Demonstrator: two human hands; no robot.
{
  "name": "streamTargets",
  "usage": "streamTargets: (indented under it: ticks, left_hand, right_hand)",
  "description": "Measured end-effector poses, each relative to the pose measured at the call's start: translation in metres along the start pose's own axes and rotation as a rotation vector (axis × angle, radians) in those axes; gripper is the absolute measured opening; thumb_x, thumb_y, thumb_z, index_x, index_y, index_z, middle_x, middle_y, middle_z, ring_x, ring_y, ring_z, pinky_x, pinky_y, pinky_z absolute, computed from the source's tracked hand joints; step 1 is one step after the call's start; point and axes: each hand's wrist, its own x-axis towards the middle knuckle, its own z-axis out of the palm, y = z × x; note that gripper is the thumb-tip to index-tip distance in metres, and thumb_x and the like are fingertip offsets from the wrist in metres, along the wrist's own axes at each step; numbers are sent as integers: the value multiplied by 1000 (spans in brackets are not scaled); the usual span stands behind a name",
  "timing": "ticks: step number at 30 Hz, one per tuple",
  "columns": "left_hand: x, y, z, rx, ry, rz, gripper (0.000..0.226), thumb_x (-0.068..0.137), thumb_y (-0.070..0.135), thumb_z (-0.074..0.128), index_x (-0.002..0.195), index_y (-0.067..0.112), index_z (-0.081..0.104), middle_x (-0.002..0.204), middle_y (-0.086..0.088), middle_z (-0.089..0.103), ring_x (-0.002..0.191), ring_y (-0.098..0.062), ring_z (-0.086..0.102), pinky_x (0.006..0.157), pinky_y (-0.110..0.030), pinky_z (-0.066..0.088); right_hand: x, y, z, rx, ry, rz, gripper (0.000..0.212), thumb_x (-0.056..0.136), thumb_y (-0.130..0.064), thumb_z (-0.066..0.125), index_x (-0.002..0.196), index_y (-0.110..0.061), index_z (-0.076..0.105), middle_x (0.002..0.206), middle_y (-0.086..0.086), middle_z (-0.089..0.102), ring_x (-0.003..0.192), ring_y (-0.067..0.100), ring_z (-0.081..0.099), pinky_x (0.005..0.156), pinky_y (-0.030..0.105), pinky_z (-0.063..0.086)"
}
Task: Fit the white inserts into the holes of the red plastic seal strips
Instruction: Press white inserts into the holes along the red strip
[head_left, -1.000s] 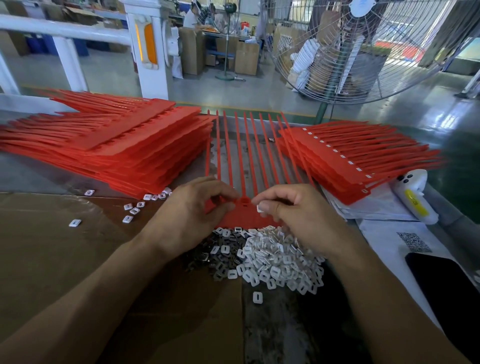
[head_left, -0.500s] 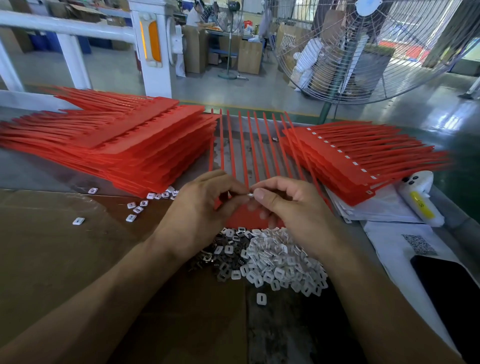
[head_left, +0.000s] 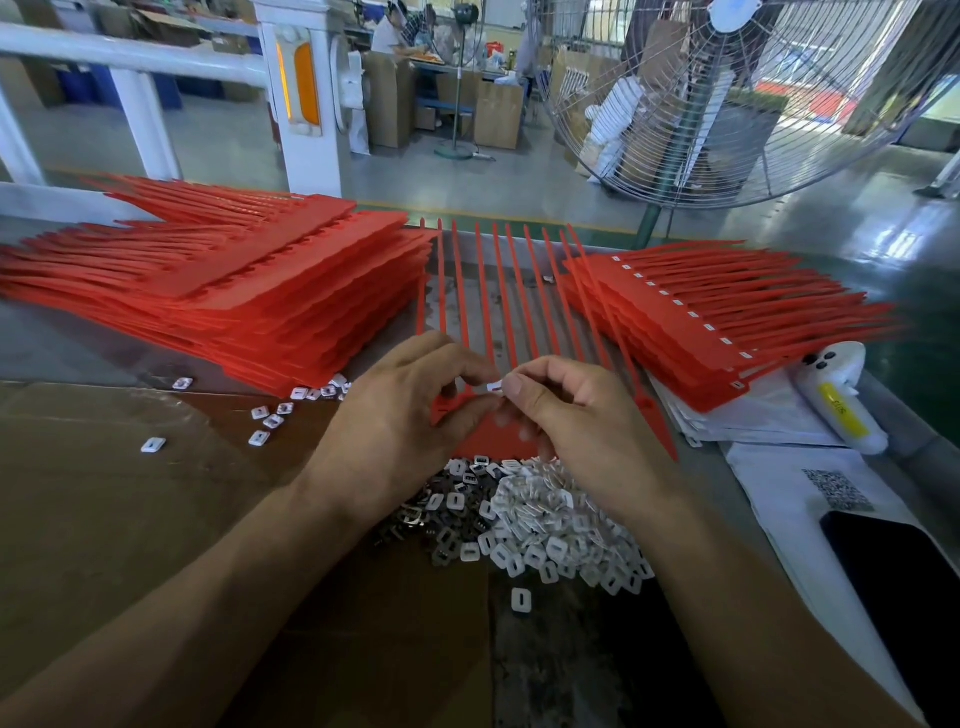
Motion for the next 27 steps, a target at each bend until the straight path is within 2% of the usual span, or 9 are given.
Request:
streamTargets:
  ticks: [3,5,7,11,13,16,20,27]
  left_hand:
    - [0,-2,-2,24,-12,-4,19,91,33,70,106,21,70,99,12,62,86,-10,62,73,-31,54]
    - [1,-7,-4,53,-12,-47,15,92,33,69,103,23,70,97,14,62,87,-7,61,74,-27,52]
    - [1,-18,-9,100,-29,-138,11,92,33,69,101,27,70,96,16,62,88,-3,59,74,-24,50]
    - [-1,-40,-19,177,-99,-349,7,92,29,72,97,25,73,95,11,65,87,-8,62,81,-37,53]
    - [-1,-43,-22,188,-130,-402,6,91,29,73,96,26,75,94,11,67,87,-8,63,83,-39,54]
    - [-1,-42,-20,191,-145,-434,7,90,29,75,97,27,76,94,11,70,87,-11,64,83,-38,54]
    - [-2,-42,-16,200,-142,-457,9,90,30,74,99,29,76,95,11,70,89,-11,64,84,-37,54]
    - [0,-41,-14,207,-157,-492,13,90,27,75,103,30,77,100,12,73,93,-11,66,86,-33,53]
  right_hand:
    - [-1,0,0,-31,12,3,17,104,-37,59,99,-30,74,91,-8,77,75,1,66,71,20,48]
    - [-2,2,-2,-84,68,-4,17,103,-40,59,98,-33,74,91,-15,76,82,-2,68,77,22,47]
    - [-1,4,-4,-181,129,0,16,102,-41,60,95,-35,73,90,-21,74,86,-6,68,76,22,48]
    - [0,11,-8,-328,118,71,14,101,-42,62,95,-34,73,87,-21,72,83,-2,67,70,22,49]
    - [1,14,-8,-361,87,93,15,100,-42,63,96,-32,74,83,-18,72,80,-3,67,67,21,48]
    - [2,14,-7,-379,69,103,15,99,-42,64,99,-31,75,85,-16,73,81,-9,66,68,20,48]
    - [2,14,-8,-381,61,110,16,99,-43,65,99,-31,75,85,-15,74,79,-5,67,70,23,53]
    - [2,14,-8,-384,52,113,16,99,-43,65,100,-30,74,86,-15,73,79,-10,65,66,19,45]
